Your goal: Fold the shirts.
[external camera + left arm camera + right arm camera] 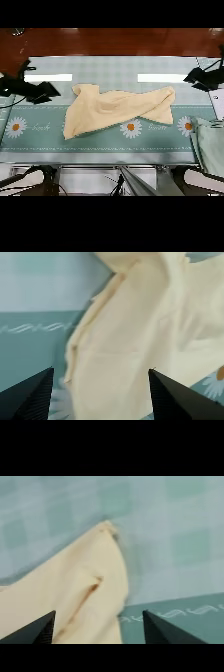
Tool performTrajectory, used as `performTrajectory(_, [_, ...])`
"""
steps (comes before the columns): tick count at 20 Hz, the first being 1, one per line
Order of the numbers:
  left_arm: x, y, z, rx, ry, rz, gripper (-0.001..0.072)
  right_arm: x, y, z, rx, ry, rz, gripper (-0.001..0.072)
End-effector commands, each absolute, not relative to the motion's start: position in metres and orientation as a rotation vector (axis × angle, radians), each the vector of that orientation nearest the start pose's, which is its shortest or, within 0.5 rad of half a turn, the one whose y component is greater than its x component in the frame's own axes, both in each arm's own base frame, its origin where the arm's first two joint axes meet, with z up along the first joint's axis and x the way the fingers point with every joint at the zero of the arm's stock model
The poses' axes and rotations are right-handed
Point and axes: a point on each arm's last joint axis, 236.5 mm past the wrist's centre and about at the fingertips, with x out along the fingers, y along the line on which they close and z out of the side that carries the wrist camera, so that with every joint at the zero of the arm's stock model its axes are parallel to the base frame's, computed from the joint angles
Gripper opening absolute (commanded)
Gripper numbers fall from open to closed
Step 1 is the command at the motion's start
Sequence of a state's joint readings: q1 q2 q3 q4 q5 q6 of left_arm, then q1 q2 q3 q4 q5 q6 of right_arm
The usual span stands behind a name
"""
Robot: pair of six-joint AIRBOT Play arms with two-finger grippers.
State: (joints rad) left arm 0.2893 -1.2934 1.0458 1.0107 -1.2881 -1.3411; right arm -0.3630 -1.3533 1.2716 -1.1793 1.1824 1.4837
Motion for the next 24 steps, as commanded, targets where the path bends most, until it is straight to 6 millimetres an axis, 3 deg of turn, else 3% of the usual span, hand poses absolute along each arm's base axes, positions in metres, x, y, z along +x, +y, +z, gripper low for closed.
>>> performTrajectory(1, [0.278, 0.018, -0.038, -0.685, 1.48, -0.062, 0.0705, 0.361, -0.101, 0.01, 0.526, 1.253, -0.134, 0.0626])
performTrajectory(3, [0.243, 0.006, -0.06, -0.859, 1.519, -0.038, 0.0705, 0.337, -0.077, -0.02, 0.631, 1.307, -0.1, 0.0621])
performTrajectory(6, [0.238, -0.025, -0.069, -1.014, 1.426, -0.138, 0.0705, 0.319, -0.027, -0.046, 0.712, 1.356, 0.054, 0.0617])
performTrajectory(8, [0.241, -0.052, -0.068, -1.063, 1.365, -0.25, 0.0705, 0.316, -0.018, -0.053, 0.733, 1.363, 0.065, 0.0617])
performTrajectory(12, [0.231, -0.079, -0.087, -1.002, 1.382, -0.293, 0.0705, 0.318, -0.011, -0.052, 0.745, 1.358, 0.079, 0.0617])
performTrajectory(15, [0.241, -0.103, -0.076, -0.978, 1.335, -0.4, 0.0701, 0.318, -0.011, -0.052, 0.749, 1.356, 0.08, 0.0617])
performTrajectory(16, [0.245, -0.108, -0.074, -0.967, 1.318, -0.418, 0.0645, 0.319, -0.012, -0.052, 0.748, 1.352, 0.077, 0.0617])
performTrajectory(17, [0.247, -0.11, -0.074, -0.944, 1.307, -0.433, 0.0176, 0.32, -0.012, -0.052, 0.748, 1.348, 0.074, 0.0617])
performTrajectory(18, [0.25, -0.11, -0.072, -0.927, 1.29, -0.446, 0.0023, 0.322, -0.014, -0.052, 0.746, 1.341, 0.069, 0.0617])
performTrajectory(24, [0.279, -0.101, -0.047, -0.873, 1.215, -0.471, 0.0023, 0.35, -0.032, -0.042, 0.722, 1.248, 0.022, 0.0618])
